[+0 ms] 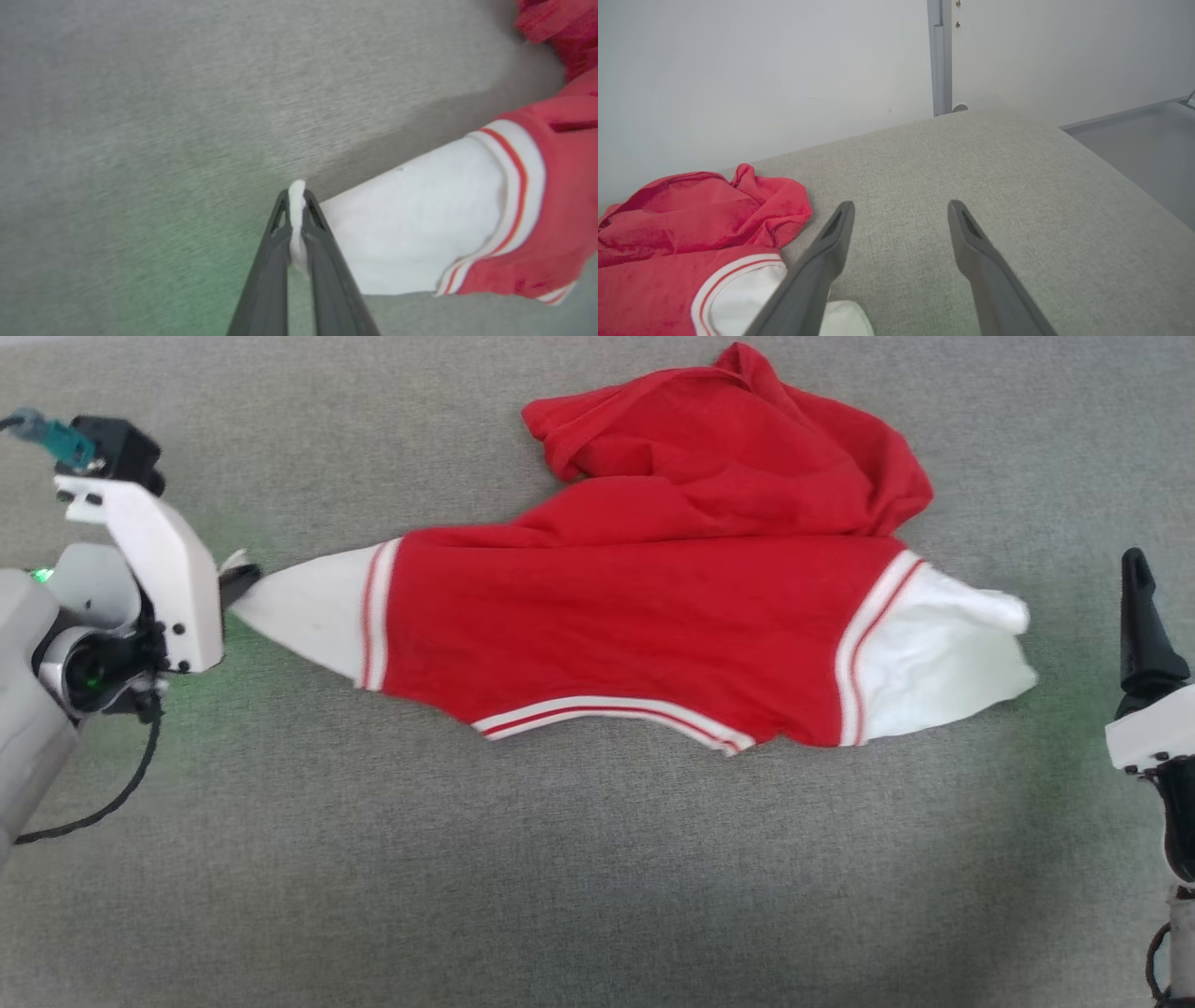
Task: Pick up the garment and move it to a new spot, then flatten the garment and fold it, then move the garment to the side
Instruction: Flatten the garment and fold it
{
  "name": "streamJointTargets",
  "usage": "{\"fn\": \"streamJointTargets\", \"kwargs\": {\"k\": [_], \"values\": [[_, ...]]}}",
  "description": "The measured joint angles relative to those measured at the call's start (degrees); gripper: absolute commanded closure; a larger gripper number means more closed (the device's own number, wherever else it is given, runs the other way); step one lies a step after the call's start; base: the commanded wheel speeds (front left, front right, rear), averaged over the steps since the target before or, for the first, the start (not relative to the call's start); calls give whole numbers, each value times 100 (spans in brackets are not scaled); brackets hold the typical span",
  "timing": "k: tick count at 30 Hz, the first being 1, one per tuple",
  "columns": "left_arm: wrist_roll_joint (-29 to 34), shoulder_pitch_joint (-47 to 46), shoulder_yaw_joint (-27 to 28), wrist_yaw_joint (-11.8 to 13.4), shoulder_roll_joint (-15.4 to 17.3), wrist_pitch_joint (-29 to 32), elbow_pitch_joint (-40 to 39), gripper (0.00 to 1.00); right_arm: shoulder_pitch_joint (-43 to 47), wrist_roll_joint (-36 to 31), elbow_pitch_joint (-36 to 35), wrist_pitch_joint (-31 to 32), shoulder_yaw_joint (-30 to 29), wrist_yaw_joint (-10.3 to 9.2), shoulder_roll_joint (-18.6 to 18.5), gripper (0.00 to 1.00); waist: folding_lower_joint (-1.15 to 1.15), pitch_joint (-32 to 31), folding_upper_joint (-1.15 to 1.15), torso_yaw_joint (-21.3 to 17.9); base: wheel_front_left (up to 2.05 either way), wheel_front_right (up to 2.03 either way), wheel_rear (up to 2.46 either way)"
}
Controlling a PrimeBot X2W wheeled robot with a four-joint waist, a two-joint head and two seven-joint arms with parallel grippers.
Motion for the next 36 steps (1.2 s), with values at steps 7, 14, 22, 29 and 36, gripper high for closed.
{"fn": "streamJointTargets", "kwargs": {"k": [7,14,22,29,36], "values": [[59,197,-34,141,-149,-229,543,100,37,-86,-286,244,-23,0,-41,0,0,29,0,100,0,0,0],[25,257,112,41,-399,-811,888,66,17,-189,-445,470,260,0,-121,0,0,-8,0,157,0,0,0],[-75,684,359,-60,-469,-1936,940,0,-180,-288,-286,1082,1501,0,-528,0,0,-281,0,163,0,0,0],[-33,1408,637,201,-645,-3531,811,0,-143,367,-493,2528,2862,1,-1550,0,0,-435,0,348,0,0,0],[1270,2056,1931,906,-905,-3733,-202,0,147,899,-1094,3726,3320,1,-2363,0,0,-479,0,726,0,0,0]]}}
